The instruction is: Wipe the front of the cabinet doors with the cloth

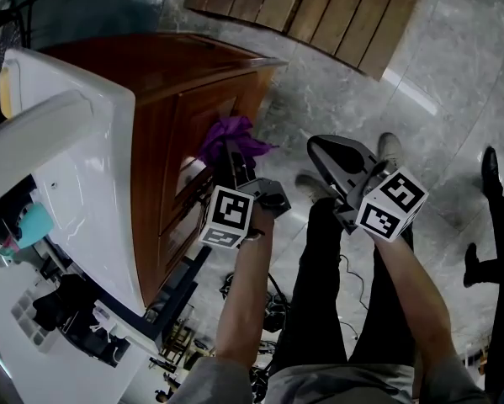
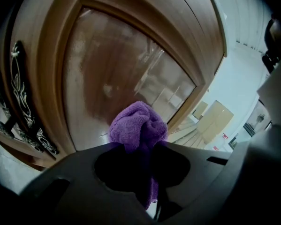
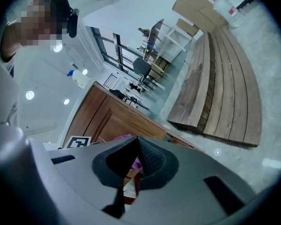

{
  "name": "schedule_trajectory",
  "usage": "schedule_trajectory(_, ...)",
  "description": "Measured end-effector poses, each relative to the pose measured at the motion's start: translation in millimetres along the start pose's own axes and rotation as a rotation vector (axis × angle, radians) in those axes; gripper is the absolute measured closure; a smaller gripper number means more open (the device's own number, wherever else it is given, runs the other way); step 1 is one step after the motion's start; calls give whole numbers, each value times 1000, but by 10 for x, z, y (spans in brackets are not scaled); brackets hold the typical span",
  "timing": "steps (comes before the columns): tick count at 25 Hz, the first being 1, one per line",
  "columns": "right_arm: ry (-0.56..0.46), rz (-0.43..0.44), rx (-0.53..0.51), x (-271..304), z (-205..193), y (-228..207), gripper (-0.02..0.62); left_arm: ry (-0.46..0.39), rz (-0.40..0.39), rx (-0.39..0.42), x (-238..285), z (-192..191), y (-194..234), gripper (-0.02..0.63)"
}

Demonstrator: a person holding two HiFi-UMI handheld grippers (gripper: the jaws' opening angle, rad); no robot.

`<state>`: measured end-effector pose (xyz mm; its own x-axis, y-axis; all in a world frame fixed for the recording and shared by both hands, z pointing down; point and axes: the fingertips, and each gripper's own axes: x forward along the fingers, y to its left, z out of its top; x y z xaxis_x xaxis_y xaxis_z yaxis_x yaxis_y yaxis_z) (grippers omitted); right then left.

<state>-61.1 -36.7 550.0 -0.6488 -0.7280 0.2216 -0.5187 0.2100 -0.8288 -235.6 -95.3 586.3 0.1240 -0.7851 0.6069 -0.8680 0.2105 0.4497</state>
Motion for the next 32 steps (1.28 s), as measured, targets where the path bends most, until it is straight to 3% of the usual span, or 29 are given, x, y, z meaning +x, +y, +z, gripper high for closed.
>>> schedule_trajectory(32, -42, -34, 11, -187, 241, -214, 584, 11, -100, 14, 315, 23, -564, 538)
